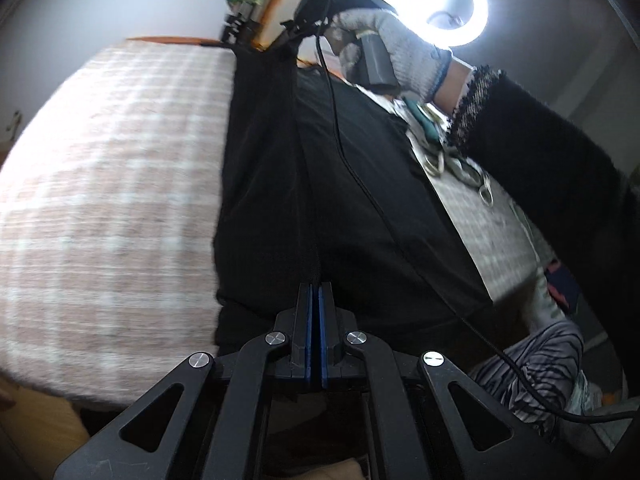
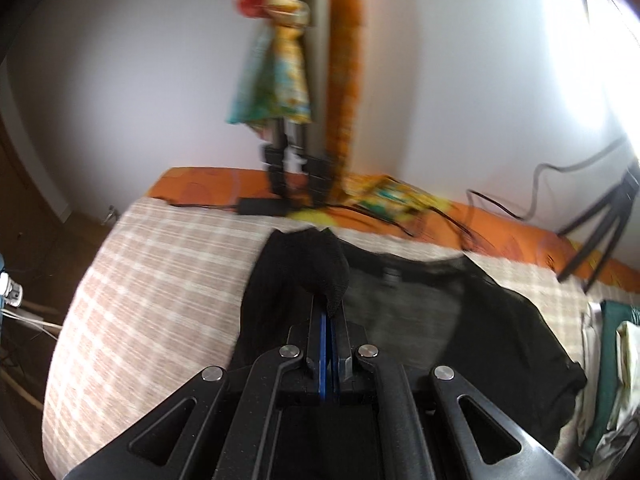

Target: Fold small clothes

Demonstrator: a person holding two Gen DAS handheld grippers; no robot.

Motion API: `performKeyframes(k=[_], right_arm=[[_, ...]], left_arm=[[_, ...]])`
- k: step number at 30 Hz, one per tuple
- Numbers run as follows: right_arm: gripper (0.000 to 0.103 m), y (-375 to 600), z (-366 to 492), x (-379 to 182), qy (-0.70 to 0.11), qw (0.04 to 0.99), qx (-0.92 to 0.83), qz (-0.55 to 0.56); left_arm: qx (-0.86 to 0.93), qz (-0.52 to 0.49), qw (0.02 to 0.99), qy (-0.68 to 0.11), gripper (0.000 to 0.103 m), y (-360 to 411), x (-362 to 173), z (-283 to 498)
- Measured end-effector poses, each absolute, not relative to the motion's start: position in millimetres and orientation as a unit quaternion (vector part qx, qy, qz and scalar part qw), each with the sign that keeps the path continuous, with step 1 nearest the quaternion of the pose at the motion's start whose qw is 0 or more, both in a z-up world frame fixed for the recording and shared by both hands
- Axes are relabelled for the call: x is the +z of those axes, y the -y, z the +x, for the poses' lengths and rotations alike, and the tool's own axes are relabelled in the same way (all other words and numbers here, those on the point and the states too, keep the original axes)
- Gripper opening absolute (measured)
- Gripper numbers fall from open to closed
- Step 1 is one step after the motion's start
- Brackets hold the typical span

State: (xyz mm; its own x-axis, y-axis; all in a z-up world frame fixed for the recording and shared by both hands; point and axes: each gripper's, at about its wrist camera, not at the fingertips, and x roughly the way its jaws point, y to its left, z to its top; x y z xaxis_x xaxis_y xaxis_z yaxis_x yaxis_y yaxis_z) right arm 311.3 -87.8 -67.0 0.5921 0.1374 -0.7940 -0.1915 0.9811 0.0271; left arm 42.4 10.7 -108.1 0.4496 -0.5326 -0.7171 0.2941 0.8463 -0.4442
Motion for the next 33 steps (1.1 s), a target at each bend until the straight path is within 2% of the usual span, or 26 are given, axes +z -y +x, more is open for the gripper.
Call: performKeyframes(k=[7,9,10,11,13,14,18,25,33], right_arm=[[0.000,107.4,319.5,-98.2,-0.459,0.884,0.071,-0.045],[0.000,109.8,320.6,-107.0,-0.465,0.881,0.066,-0.050],[0.004,112.7,321.9,-111.3,-0.470,0.879,0.062,-0.049],[0.026,117.7,322.8,-115.1,-0.477,0.876,0.056,-0.046],[0.050,127.3,321.8,-112.0,-0.478,0.876,0.051,-0.033],[0.053,133.1,320.7,-107.9,-0.474,0.878,0.055,-0.028],[0.057,162.4,310.7,-81.6,-0.458,0.887,0.064,-0.006],[0.057,246.1,267.8,-29.8,-0.429,0.899,0.082,0.038],[0.057,351.9,222.8,-38.2,-0.444,0.884,0.070,0.131]], left_arm=[[-0.276,-0.105,0.822,-0.488,0.001,22.3,-116.8,48.3],[-0.286,-0.095,0.814,-0.497,0.006,31.0,-119.6,49.4],[-0.290,-0.087,0.810,-0.502,0.014,36.0,-120.6,49.2],[-0.293,-0.081,0.808,-0.505,0.028,39.8,-120.5,48.2],[-0.302,-0.078,0.808,-0.500,0.036,42.0,-117.8,45.5],[-0.303,-0.073,0.810,-0.496,0.036,43.5,-115.5,43.5],[-0.302,-0.051,0.829,-0.468,0.036,44.7,-102.7,34.7],[-0.309,-0.016,0.843,-0.440,0.036,66.4,-96.5,21.4],[-0.352,0.028,0.836,-0.420,0.036,131.7,-100.0,1.0]])
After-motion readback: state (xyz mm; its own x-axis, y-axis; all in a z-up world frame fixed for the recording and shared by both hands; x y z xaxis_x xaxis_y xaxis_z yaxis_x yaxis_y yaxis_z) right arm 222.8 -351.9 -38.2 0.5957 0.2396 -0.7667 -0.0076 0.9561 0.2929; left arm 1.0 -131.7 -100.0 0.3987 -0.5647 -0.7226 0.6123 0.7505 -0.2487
